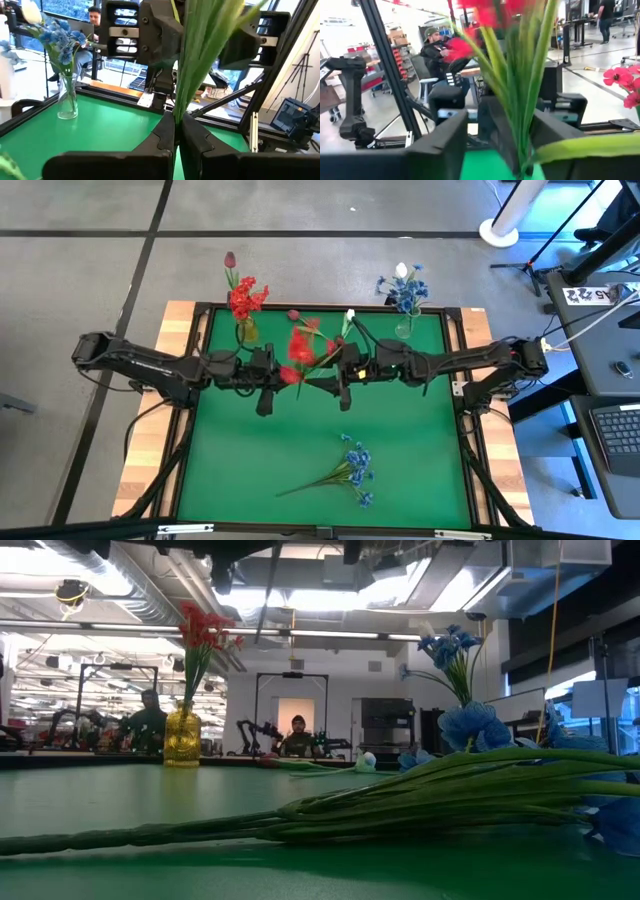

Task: Sort flowers into vase by color
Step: Put the orange flowers into the yellow vase

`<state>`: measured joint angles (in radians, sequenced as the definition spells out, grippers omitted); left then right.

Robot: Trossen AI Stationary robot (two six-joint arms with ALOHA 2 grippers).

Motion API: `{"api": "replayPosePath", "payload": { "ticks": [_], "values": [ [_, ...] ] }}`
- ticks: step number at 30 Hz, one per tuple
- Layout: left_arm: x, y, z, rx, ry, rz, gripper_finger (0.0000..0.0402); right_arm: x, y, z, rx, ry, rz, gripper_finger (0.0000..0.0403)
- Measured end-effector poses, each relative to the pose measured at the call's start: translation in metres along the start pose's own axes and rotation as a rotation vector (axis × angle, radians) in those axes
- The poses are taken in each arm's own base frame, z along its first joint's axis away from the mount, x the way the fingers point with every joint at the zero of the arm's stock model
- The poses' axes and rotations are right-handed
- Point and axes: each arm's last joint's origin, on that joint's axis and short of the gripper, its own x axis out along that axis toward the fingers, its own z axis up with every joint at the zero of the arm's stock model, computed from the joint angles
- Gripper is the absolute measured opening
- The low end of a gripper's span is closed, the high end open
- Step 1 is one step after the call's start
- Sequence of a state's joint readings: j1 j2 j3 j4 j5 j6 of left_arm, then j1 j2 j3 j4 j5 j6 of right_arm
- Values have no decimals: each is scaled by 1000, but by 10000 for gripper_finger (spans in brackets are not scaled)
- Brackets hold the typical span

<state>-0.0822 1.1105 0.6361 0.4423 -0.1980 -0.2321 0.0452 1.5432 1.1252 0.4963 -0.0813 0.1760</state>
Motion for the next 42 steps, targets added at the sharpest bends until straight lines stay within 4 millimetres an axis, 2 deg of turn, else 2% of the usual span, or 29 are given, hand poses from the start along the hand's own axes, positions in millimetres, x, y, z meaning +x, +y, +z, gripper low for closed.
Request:
{"api": "replayPosePath", "payload": {
  "ticks": [6, 12, 20, 27, 35, 42],
  "values": [
    [-16, 2, 11, 4, -18, 43, 2, -14, 4, 14, 0, 20, 0, 292],
    [-39, 5, 27, 45, -63, 106, 1, -27, 6, 21, 4, 83, -38, 331],
    [-77, 11, 49, 117, -158, 204, 0, -31, 3, 11, 7, 205, -115, 314],
    [-110, 23, 58, 212, -196, 494, 0, -33, 4, 5, 5, 269, -126, 294],
    [-146, 31, 76, 311, -306, 636, 0, -33, 7, 1, -75, 293, -171, 273],
    [-161, 42, 82, 333, -367, 712, 0, -33, 8, 2, -113, 296, -154, 264]
  ]
}}
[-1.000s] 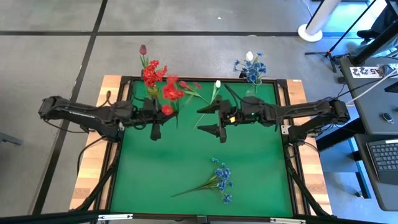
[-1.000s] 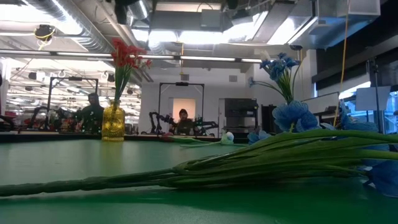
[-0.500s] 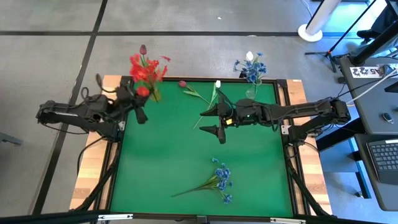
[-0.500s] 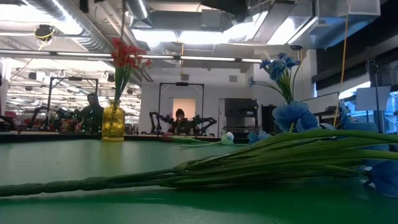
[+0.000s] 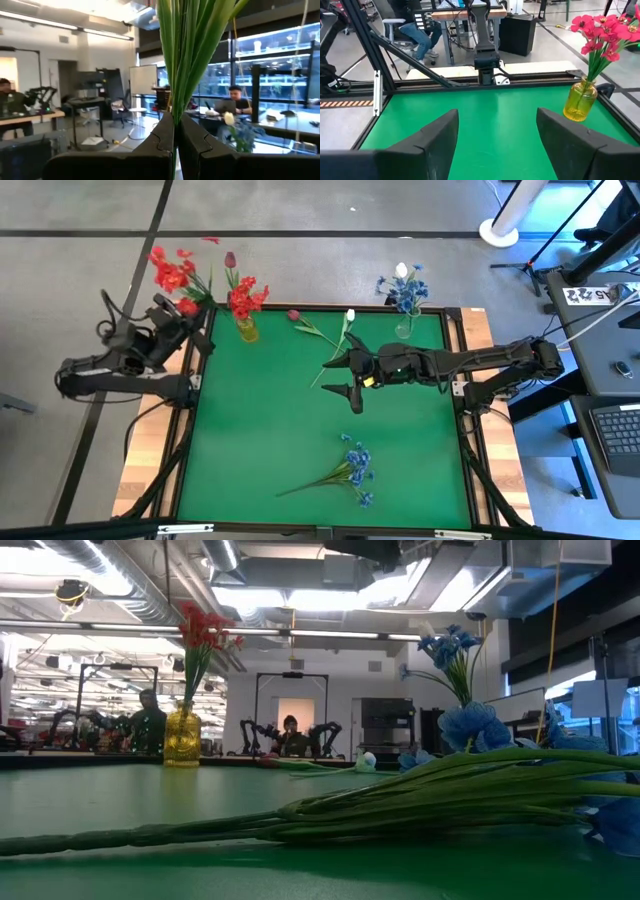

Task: Sort flowers into vase by color
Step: Put the orange flowers into the yellow vase

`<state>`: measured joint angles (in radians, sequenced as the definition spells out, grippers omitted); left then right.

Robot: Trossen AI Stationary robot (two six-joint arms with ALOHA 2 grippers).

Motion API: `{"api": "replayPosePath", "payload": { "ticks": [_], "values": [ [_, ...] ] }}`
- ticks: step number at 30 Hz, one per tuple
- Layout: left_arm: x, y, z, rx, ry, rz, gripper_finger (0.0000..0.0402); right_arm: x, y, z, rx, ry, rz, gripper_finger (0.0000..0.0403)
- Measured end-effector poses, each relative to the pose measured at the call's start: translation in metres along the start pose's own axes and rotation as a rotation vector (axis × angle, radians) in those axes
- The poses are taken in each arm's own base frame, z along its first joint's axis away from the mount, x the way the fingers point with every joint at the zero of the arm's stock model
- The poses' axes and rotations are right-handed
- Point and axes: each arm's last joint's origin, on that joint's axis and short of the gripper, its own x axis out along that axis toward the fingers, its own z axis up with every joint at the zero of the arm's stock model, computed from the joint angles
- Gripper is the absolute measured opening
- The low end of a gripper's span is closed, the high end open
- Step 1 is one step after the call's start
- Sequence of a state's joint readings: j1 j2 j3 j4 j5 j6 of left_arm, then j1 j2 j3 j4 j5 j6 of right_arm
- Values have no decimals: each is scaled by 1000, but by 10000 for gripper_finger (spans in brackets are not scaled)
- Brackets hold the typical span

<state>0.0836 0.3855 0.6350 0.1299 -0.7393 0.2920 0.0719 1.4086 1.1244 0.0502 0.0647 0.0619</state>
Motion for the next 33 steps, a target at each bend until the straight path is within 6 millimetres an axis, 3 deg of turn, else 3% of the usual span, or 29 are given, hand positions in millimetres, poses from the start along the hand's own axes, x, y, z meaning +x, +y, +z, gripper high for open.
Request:
{"api": "replayPosePath", "payload": {
  "ticks": [5, 10, 24, 33],
  "values": [
    [6, 7, -10, 35, -17, 108, 0, 0, 0, 0, -17, 0, 9, 264],
    [14, 13, -45, 57, -45, 210, 0, 0, 1, 0, -35, 3, 31, 264],
    [31, 41, -102, 7, 75, 185, 0, 0, 1, -10, -45, 99, 44, 264],
    [44, 54, -116, -35, 128, 104, 0, 0, 1, -10, -49, 102, 44, 264]
  ]
}}
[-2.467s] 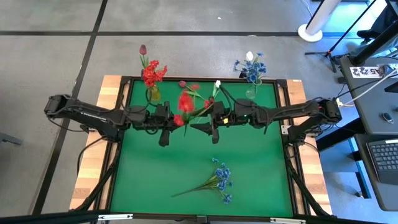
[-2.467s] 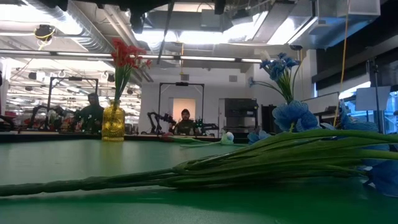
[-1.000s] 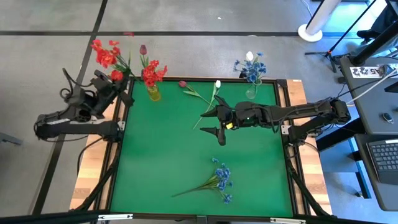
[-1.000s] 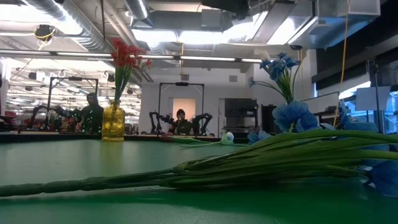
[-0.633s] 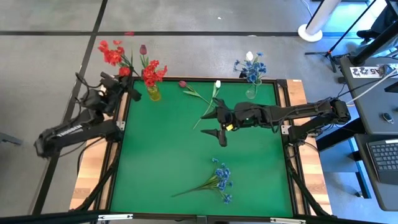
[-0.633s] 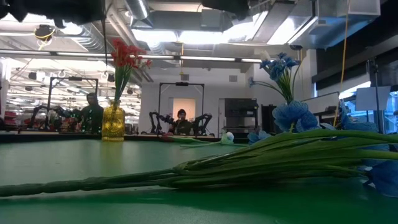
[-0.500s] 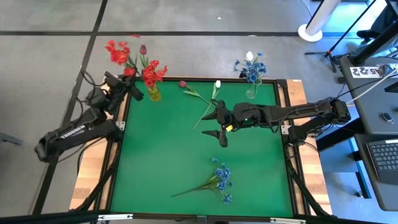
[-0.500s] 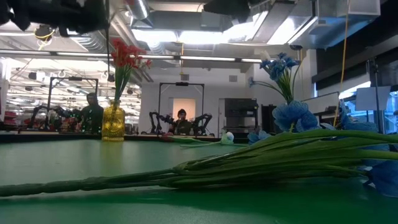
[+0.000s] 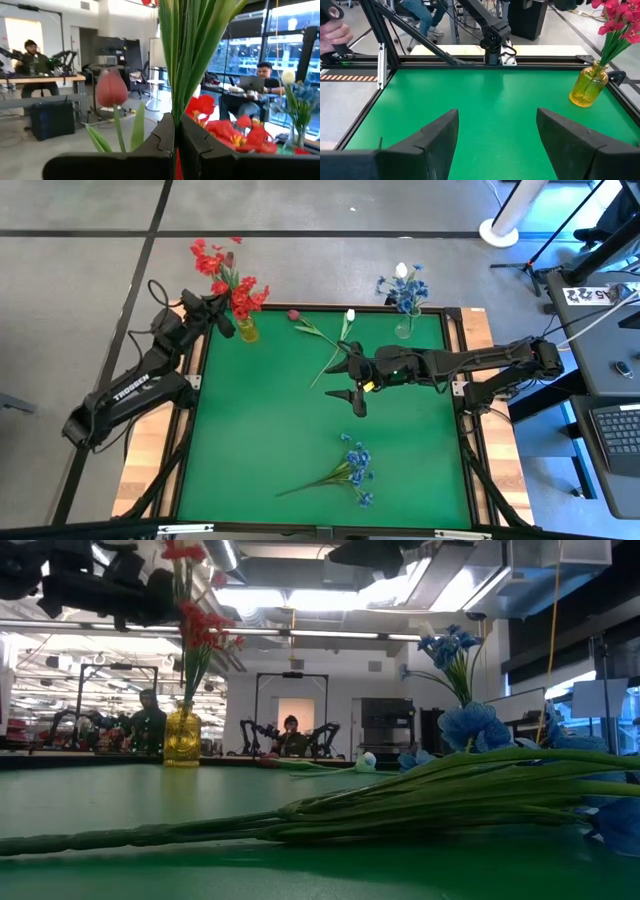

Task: Sort flowers into vase by color
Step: Put the orange flowers into the yellow vase

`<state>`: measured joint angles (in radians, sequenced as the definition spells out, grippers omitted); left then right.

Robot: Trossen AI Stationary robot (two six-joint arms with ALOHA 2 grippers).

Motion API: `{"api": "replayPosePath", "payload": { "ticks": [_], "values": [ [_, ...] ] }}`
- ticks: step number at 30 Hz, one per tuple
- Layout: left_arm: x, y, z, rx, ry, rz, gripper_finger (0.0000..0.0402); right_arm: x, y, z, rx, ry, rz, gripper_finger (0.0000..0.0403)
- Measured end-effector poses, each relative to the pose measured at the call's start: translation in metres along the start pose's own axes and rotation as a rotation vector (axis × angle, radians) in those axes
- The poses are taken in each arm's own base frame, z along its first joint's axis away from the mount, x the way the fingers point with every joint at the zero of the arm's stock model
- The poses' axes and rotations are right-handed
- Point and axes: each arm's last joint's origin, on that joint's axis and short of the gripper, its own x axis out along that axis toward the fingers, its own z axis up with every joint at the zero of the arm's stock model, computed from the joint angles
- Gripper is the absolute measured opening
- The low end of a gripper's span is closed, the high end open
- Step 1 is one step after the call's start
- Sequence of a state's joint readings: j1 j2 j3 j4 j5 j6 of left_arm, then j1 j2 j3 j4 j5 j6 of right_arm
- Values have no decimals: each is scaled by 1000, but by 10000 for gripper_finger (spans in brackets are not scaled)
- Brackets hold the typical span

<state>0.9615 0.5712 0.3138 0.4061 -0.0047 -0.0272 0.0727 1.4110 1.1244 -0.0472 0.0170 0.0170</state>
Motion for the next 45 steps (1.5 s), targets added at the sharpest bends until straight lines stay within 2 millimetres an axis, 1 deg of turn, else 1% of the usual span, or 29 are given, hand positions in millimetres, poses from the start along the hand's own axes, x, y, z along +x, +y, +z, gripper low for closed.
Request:
{"api": "replayPosePath", "payload": {
  "ticks": [7, 12, 19, 22, 25, 28, 31, 33, 35, 40, 45],
  "values": [
    [12, 2, -13, 0, 86, -8, 0, 12, 0, -10, -1, 46, -1, 264],
    [15, 2, -16, 3, 92, -11, 0, 23, 0, -18, -1, 81, 8, 264],
    [15, 2, -17, 8, 97, -11, 0, 27, 0, -21, 1, 94, 8, 264],
    [15, 2, -21, 20, 141, -10, 0, 27, 0, -21, 4, 92, 8, 264],
    [12, 2, -30, 32, 176, -11, 0, 27, 0, -21, 14, 94, 8, 264],
    [5, 3, -44, 17, 133, -6, 0, 27, 0, -21, 22, 96, 7, 264],
    [-6, 6, -60, -35, 77, 17, 0, 27, 0, -21, 22, 96, 7, 264],
    [-12, 9, -70, -53, 69, 22, 0, 27, 0, -21, 22, 96, 7, 264],
    [-15, 9, -76, -63, 80, 15, 0, 27, 0, -21, 22, 96, 7, 264],
    [-16, 10, -79, -72, 92, 18, 4, 27, 0, -21, 23, 91, 7, 264],
    [-14, 9, -76, -77, 93, 18, 44, 27, 0, -18, 23, 65, 8, 264]
  ]
}}
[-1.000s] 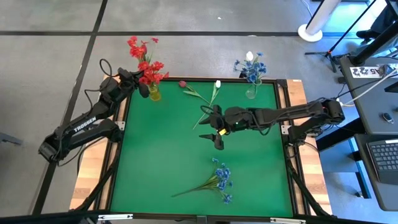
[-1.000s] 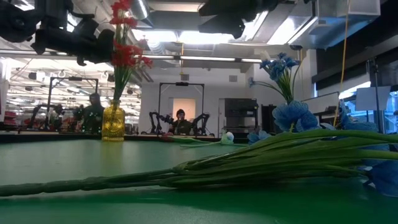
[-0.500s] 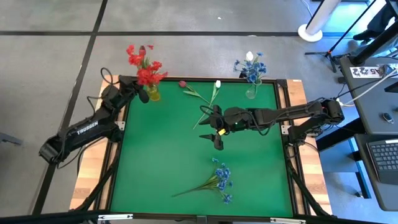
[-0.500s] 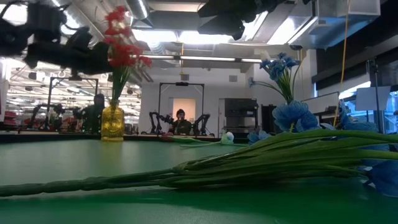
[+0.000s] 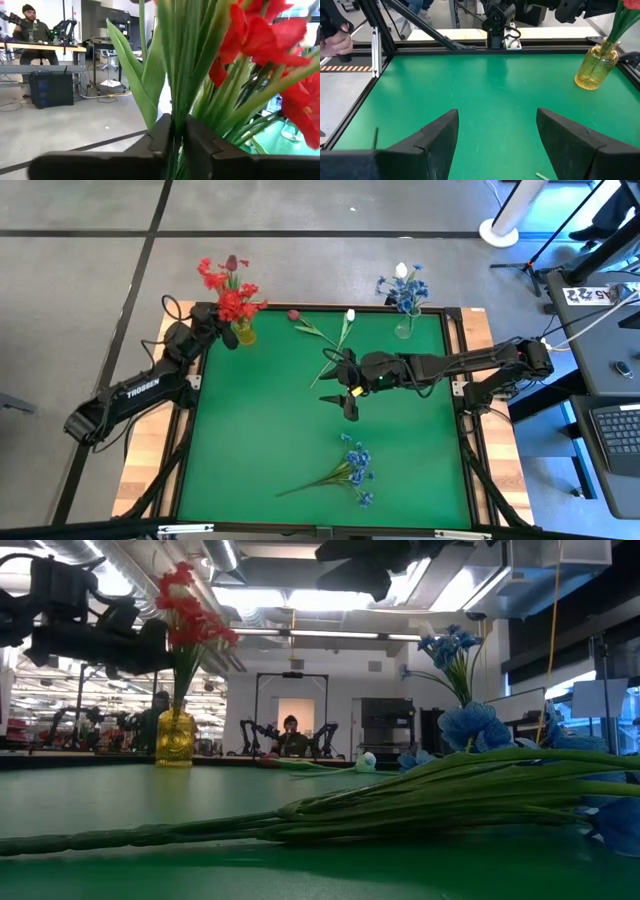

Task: Sort flowers into vase by color
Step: Put the orange flowers into the yellow vase

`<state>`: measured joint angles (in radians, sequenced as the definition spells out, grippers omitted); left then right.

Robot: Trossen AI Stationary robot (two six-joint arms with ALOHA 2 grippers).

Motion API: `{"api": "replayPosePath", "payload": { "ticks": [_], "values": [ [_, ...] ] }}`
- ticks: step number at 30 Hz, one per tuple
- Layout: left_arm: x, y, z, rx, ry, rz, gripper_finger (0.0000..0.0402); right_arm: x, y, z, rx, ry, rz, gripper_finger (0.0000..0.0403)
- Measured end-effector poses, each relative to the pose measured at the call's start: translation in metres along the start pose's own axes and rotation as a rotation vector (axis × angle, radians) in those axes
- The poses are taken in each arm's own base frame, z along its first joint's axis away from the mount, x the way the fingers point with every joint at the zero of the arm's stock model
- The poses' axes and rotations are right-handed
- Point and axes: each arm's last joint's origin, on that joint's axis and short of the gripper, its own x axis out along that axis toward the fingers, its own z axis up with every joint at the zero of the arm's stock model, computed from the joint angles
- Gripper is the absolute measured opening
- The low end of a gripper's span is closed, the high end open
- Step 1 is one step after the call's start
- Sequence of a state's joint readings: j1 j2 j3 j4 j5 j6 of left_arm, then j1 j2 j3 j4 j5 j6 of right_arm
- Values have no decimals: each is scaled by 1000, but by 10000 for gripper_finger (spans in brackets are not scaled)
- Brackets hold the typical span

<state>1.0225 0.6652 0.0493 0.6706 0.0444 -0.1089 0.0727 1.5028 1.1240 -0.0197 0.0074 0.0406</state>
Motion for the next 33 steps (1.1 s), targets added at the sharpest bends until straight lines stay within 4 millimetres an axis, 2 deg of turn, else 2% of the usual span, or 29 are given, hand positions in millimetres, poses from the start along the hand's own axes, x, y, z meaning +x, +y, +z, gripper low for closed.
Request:
{"api": "replayPosePath", "payload": {
  "ticks": [10, 15, 22, 27, 33],
  "values": [
    [6, 0, 0, -15, 217, 29, 170, 0, 0, 0, -1, 3, 0, 264],
    [7, -3, 14, 0, 235, 25, 213, 0, 0, -1, -7, 9, 0, 264],
    [0, -10, 47, 54, 316, 26, 232, 0, 0, -3, -15, 30, -1, 264],
    [-7, -16, 63, -25, 275, 6, 230, 0, 0, -3, -14, 30, -1, 264],
    [-20, -20, 69, -56, 300, -2, 230, 0, 0, -3, -13, 34, -1, 264]
  ]
}}
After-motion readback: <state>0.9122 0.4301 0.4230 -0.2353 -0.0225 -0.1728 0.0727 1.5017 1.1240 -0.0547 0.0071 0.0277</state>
